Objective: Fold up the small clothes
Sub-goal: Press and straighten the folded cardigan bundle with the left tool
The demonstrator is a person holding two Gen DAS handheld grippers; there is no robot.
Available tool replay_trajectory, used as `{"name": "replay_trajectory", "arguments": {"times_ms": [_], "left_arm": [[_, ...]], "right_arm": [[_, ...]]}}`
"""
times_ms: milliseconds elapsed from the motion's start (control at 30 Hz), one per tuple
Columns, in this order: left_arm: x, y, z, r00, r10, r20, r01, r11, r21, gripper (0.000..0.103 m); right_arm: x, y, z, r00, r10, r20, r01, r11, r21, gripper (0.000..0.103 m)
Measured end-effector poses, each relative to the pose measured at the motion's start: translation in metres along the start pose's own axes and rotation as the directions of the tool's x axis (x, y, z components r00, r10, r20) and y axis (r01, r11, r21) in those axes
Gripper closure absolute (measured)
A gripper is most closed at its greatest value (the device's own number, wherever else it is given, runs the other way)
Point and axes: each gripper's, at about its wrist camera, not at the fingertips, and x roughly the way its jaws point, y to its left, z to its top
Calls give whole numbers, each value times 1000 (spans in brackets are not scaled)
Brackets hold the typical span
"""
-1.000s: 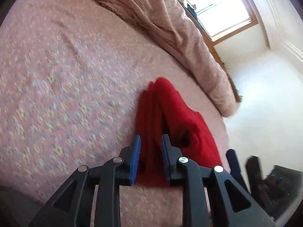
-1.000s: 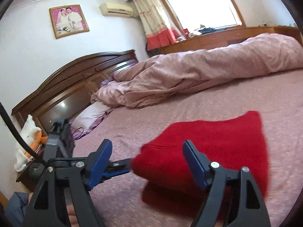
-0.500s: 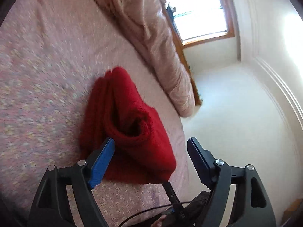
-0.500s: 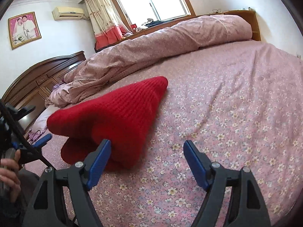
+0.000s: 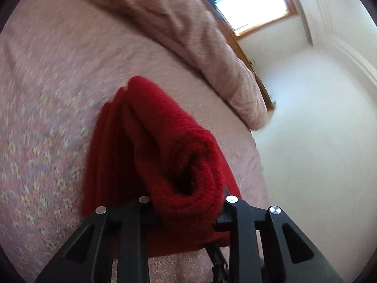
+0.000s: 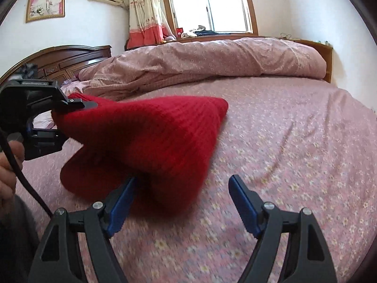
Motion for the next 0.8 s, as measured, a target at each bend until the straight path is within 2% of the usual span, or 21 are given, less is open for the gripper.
{"name": "replay_trajectory", "arguments": {"times_ms": [67, 167, 233, 267, 333, 400, 467, 533, 700, 800], "left_arm": [[-4, -11, 1, 998, -51, 20, 50, 997, 53, 84], [-15, -28, -5, 987, -153, 50, 147, 983, 113, 84], [-16, -33, -7, 986, -156, 57, 147, 978, 147, 84], [-13, -32, -8, 989, -135, 58, 125, 980, 156, 84], [-8, -21, -14, 998, -57, 35, 52, 989, 138, 84], [-1, -1, -21, 1000, 27, -13, -26, 996, 90, 84], [7, 20, -29, 993, 92, -68, -91, 996, 21, 84], [6, 28, -32, 992, 100, -72, -101, 995, -9, 84], [4, 18, -34, 987, 158, -40, -155, 986, 59, 84], [4, 21, -34, 990, 137, -38, -136, 990, 40, 84]], "right_arm": [[4, 3, 4, 1000, -10, 21, 10, 1000, 1, 21], [14, 1, 11, 999, -35, 31, 34, 999, 30, 21], [21, -1, 11, 998, -67, 16, 67, 997, 37, 22], [22, -4, 11, 995, -97, 22, 96, 994, 46, 27], [24, -18, 6, 990, -142, 8, 141, 985, 101, 28], [22, -34, 0, 995, -100, -24, 103, 981, 163, 27], [19, -41, -6, 995, -87, -46, 93, 984, 150, 27], [15, -41, -10, 995, -78, -55, 84, 989, 124, 27], [0, -47, -22, 992, -79, -97, 89, 991, 98, 26], [-11, -59, -27, 989, -75, -125, 90, 989, 119, 26]]}}
